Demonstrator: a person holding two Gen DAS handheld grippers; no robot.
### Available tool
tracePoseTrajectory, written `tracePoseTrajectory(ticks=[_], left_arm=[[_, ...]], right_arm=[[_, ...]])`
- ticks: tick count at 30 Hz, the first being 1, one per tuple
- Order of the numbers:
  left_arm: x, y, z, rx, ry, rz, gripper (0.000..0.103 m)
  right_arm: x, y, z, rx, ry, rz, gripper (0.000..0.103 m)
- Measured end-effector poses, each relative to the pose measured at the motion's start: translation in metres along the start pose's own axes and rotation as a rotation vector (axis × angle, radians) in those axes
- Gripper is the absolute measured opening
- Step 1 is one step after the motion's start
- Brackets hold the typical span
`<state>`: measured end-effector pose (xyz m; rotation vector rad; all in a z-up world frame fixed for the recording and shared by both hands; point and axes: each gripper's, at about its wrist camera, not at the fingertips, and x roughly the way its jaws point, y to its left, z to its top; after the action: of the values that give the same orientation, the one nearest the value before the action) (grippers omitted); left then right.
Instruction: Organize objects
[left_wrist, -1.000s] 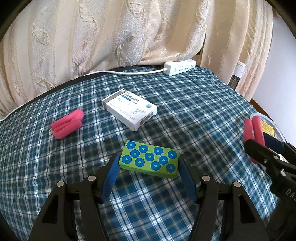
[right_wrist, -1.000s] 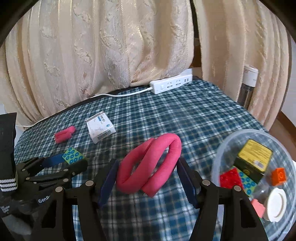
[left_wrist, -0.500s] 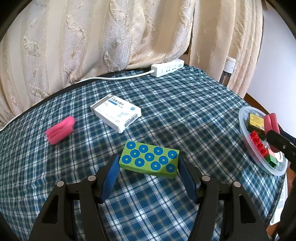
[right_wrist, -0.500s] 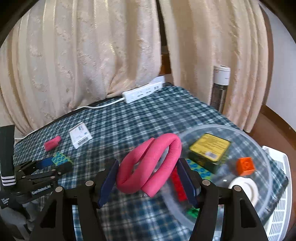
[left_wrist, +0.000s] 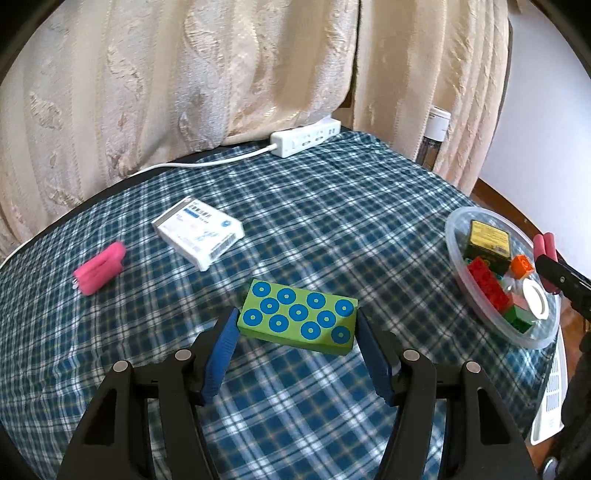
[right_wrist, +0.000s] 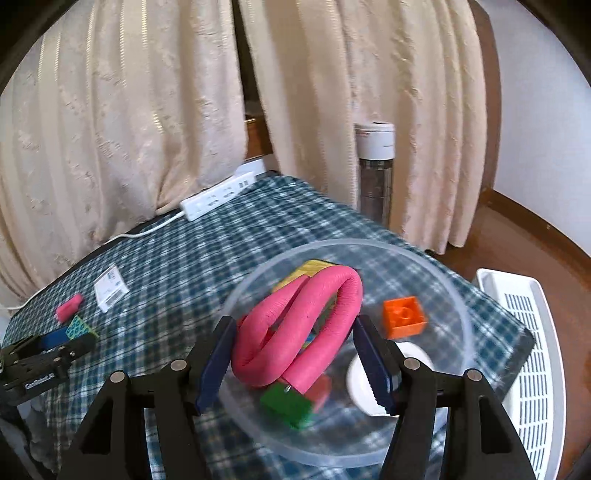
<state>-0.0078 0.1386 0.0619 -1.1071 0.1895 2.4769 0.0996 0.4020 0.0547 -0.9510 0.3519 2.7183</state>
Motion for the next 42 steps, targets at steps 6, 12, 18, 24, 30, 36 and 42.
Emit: tracePoseTrajectory(ticks=[6, 12, 18, 24, 30, 36, 42], left_arm=[[0.001, -0.019, 0.003, 0.020, 0.002, -0.017, 0.064], [0.003, -0.036, 0.005, 0.038, 0.009, -0.028, 0.064], [0.003, -0.049, 0.007, 0.053, 0.012, -0.037, 0.064], [0.004, -0.057, 0.007, 0.060, 0.018, -0.041, 0.064], [0.007, -0.063, 0.007, 0.064, 0.025, -0.043, 0.064], [0.008, -0.066, 0.007, 0.060, 0.027, -0.040, 0.064], [0.010, -0.067, 0.008, 0.061, 0.030, -0.039, 0.064]], right_arm=[[0.003, -0.025, -0.001, 0.032, 0.006, -0.025, 0.068], [0.008, -0.041, -0.003, 0.047, 0.017, -0.032, 0.068], [0.018, -0.050, -0.001, 0.031, 0.032, -0.037, 0.069], [0.030, -0.058, 0.002, 0.024, 0.053, -0.053, 0.069], [0.041, -0.060, 0.006, -0.002, 0.062, -0.074, 0.069], [0.052, -0.059, 0.012, -0.041, 0.069, -0.092, 0.069], [0.062, -0.056, 0.016, -0.059, 0.082, -0.088, 0.070]])
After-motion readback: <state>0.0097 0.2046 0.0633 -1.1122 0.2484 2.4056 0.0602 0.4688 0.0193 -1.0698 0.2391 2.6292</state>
